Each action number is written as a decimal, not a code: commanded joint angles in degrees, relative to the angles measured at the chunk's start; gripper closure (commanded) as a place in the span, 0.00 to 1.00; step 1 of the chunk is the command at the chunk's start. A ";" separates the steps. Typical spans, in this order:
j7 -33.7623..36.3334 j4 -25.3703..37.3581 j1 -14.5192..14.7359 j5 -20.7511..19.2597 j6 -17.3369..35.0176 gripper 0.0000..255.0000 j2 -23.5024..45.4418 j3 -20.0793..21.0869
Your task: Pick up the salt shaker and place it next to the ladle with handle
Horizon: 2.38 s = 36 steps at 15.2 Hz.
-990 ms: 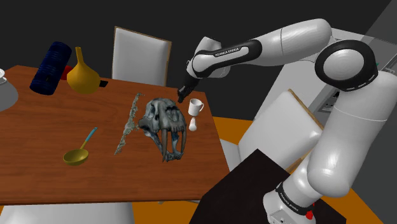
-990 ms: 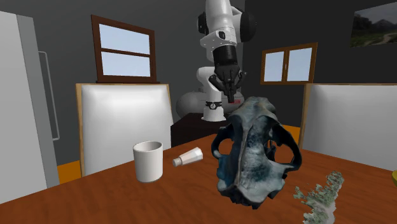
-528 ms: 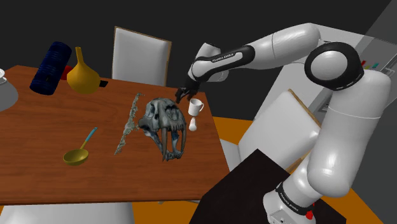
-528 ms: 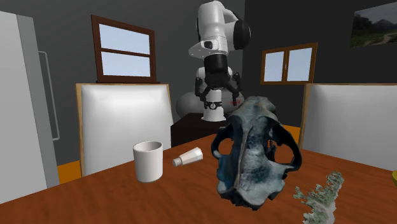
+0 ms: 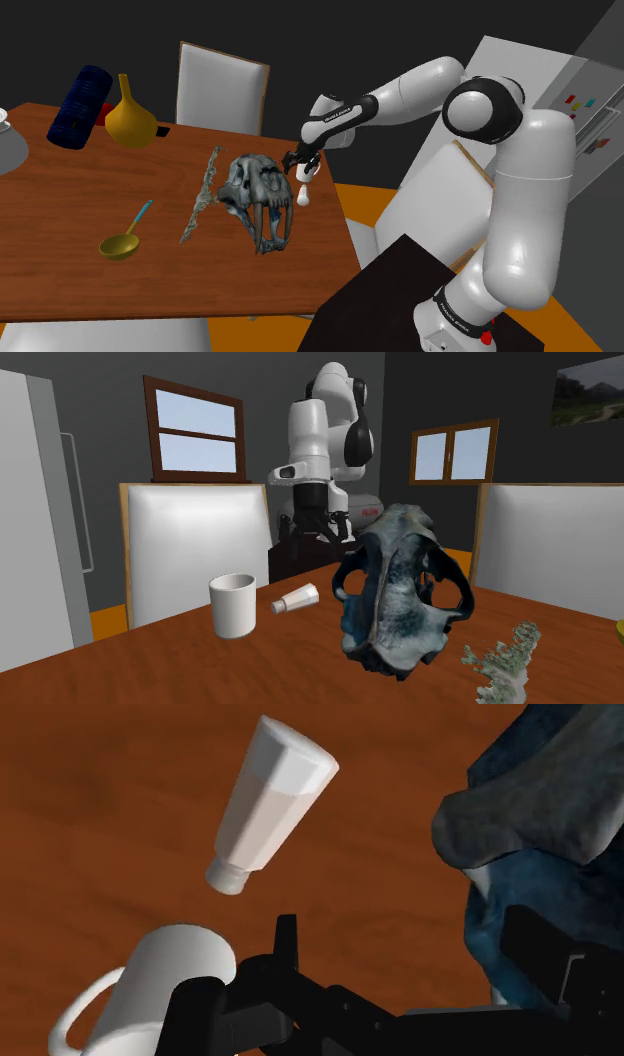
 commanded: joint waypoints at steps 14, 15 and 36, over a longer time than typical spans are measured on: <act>11.40 2.54 -0.92 3.71 7.92 0.00 12.70 -3.86; 11.36 2.77 -0.99 3.78 8.12 0.00 13.13 -3.77; 11.80 1.94 -0.48 3.24 6.30 1.00 10.51 -4.44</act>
